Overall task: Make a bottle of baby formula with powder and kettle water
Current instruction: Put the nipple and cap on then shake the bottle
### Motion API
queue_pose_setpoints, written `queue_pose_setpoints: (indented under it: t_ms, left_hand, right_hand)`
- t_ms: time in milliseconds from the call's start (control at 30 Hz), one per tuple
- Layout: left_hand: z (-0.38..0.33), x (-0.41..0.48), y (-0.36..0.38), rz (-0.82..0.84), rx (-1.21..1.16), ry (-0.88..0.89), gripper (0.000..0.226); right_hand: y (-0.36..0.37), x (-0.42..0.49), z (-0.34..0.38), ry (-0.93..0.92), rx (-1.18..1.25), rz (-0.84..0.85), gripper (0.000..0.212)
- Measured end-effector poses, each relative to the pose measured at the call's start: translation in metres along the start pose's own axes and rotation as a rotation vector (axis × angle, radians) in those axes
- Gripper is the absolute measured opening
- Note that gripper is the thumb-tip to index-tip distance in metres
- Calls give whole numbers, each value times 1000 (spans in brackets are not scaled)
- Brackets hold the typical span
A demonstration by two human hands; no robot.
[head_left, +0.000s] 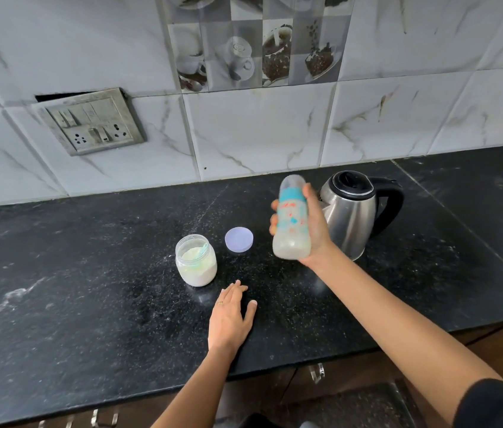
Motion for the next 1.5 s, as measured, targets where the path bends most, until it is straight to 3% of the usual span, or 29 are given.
queue_pose_setpoints:
  t_ms: [100,233,400,533,700,833,967,1100,1500]
  left_hand:
    - [0,1,0,-3,-3,2,42]
    - [0,1,0,2,-8,-2,41]
    - [0,1,-1,4,-11,8,42]
    - [-1,1,-2,7,-17,5,42]
    - [-1,-1,-3,-1,-18,16,41]
    - [-2,-1,-3,4,-20,13,42]
    - [-1,0,-2,4,-18,17,42]
    - [0,0,-2,3,-15,12,42]
    - [-1,-1,-4,0,-18,25,42]
  right_hand:
    - [2,-10,-8,39,-49,29,48]
    - [0,2,12,-39,104,-68,47]
    - [6,-11,-11,42,-1,30,49]
    - [6,-3,2,-42,127,-35,51]
    - [11,-11,-12,4,81,63,58]
    - [22,-8,-4,7,135,176,44]
    - [29,-14,-18,52,27,365,60]
    - [32,-4,-8,60,59,285,75]
    - [18,-4,-14,65,38,236,72]
Point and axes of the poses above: each hand's wrist, its own x-axis towards the middle knuckle, its own y-axis out of the palm, z = x × y, the point moved 6 cm from there along x, towards the middle knuckle, and after that the axes turned 5 degrees about -y, right-handed, at the moved point
